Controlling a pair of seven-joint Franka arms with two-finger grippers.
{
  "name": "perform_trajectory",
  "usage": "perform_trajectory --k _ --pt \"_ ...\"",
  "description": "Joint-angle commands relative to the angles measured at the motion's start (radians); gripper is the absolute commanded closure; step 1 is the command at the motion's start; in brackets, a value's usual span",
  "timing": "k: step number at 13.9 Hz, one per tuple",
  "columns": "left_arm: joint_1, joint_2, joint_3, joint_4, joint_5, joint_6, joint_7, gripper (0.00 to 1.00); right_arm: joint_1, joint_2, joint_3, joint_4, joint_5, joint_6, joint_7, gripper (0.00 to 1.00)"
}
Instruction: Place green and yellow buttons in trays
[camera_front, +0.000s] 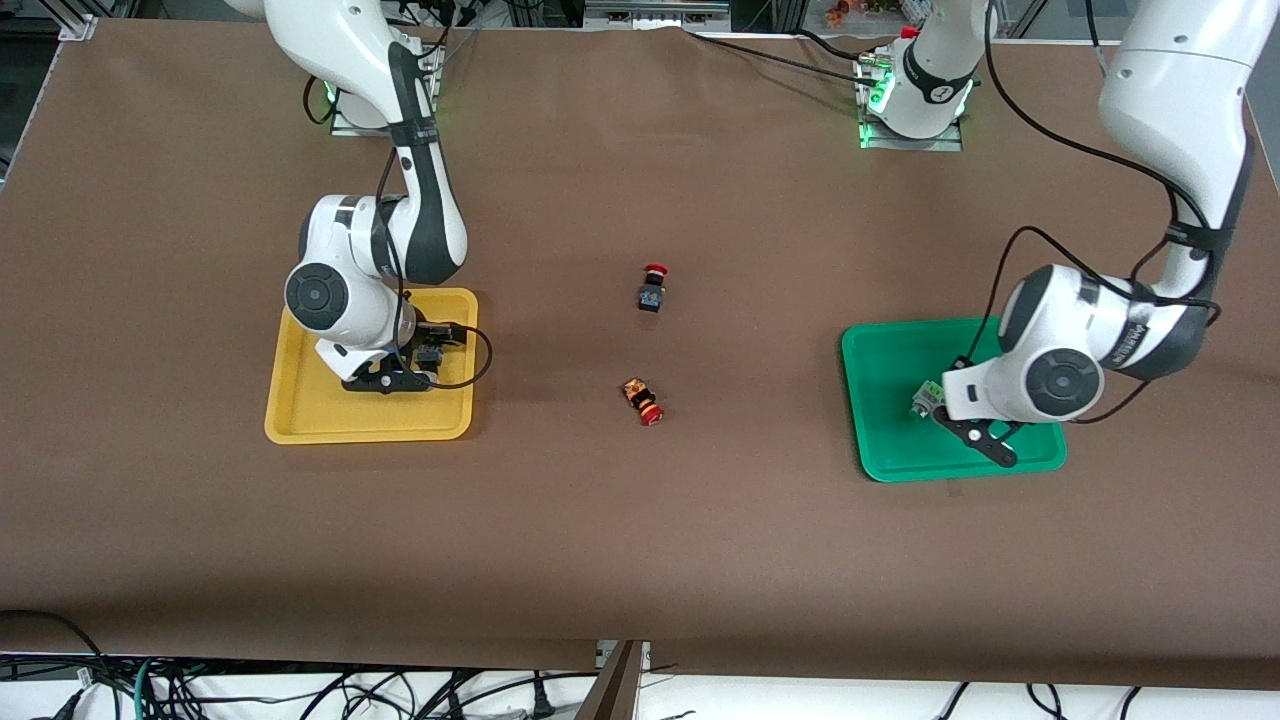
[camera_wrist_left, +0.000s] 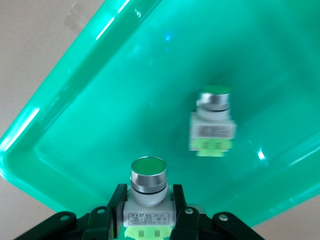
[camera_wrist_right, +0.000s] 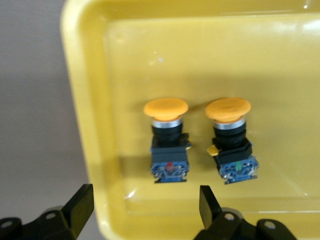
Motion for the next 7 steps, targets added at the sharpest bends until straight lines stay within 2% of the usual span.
perform_trajectory --k 1,2,3,7 --pt "0.043 0.027 -0.019 0.000 0.027 0.045 0.042 0.72 0.014 -0.097 -0.045 0.017 0.015 -0.082 -0.012 0.02" --pt "0.045 0.026 -0.021 0.002 0.023 0.044 0.042 0.01 0.031 -0.137 -0.065 0.017 0.000 -0.097 -0.004 0.01" --pt "0.048 0.011 -0.025 0.008 0.011 0.036 0.043 0.00 0.046 -0.189 -0.089 0.020 -0.049 -0.113 0.009 0.01" --pt "0.042 -0.159 -0.090 0.046 -0.135 -0.051 0.026 0.00 0.103 -0.394 -0.086 0.058 -0.339 -0.209 0.201 0.01"
